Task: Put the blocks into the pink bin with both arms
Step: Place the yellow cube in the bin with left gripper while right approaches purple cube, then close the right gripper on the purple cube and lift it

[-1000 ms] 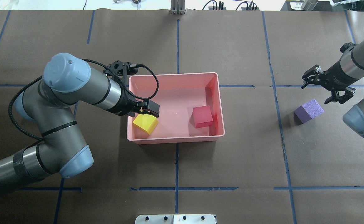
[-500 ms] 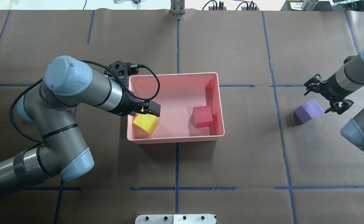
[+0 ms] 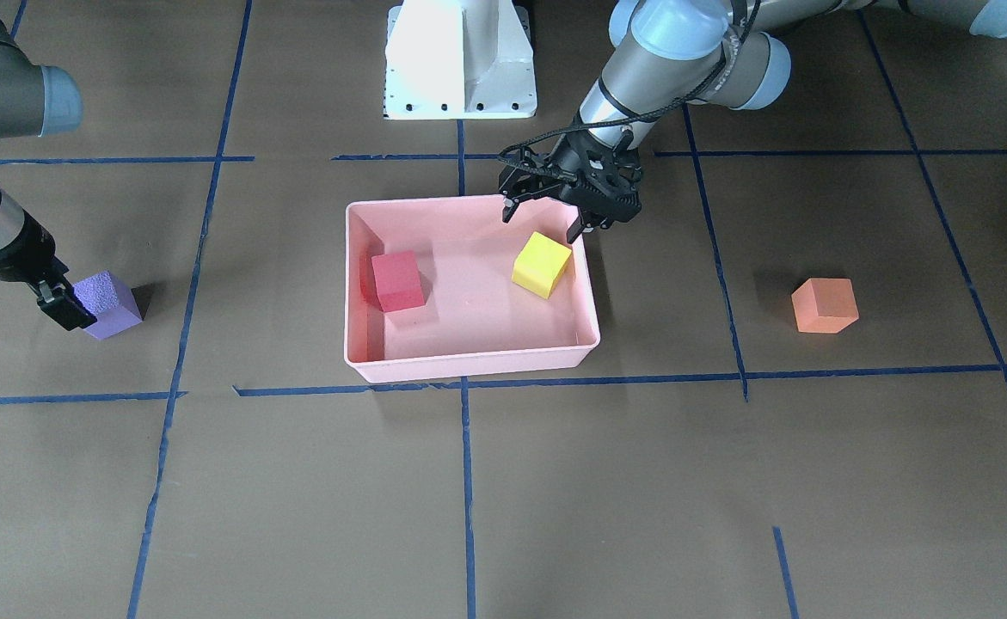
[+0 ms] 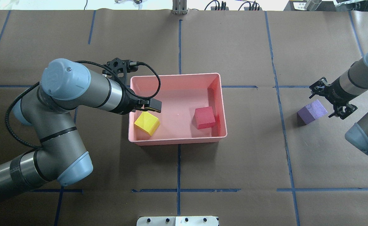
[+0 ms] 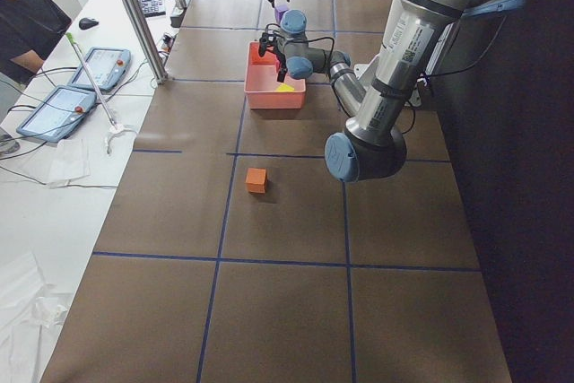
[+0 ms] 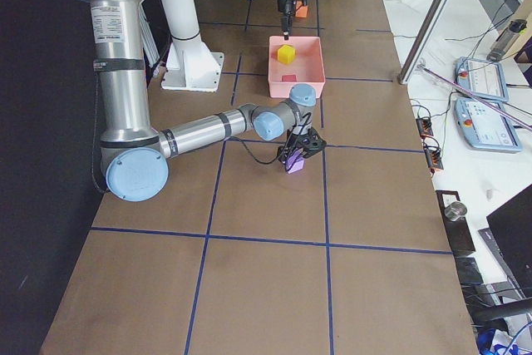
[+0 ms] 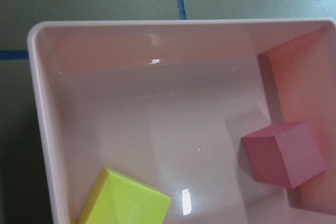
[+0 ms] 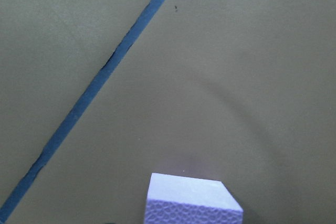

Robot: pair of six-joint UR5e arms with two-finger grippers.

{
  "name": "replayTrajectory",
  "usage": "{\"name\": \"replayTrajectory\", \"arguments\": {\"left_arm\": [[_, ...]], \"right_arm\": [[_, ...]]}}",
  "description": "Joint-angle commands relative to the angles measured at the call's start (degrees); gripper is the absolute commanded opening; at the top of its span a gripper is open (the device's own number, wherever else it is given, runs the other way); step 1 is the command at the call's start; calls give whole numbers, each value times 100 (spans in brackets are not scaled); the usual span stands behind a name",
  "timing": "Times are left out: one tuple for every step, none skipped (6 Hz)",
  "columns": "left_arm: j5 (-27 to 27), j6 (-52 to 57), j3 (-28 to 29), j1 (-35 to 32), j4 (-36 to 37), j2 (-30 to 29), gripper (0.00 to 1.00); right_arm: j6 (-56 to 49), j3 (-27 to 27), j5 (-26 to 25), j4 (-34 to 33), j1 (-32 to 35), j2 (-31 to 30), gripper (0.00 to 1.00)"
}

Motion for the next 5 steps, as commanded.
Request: {"name": "replayTrajectory", "arguments": {"left_arm": [[37, -3, -210, 1, 8, 125, 99], [37, -3, -210, 9, 8, 117, 99], [80, -3, -271, 9, 16, 117, 99], [246, -3, -341, 9, 16, 151, 99], [248, -3, -377, 9, 25, 160, 99]], "right_arm": [[127, -45, 10, -6, -101, 110, 98], [136, -149, 1, -6, -224, 109, 98], [240, -237, -25, -6, -356, 109, 98], [293, -291, -52, 2, -409, 92, 98], [294, -300, -78, 2, -418, 74, 91]]}}
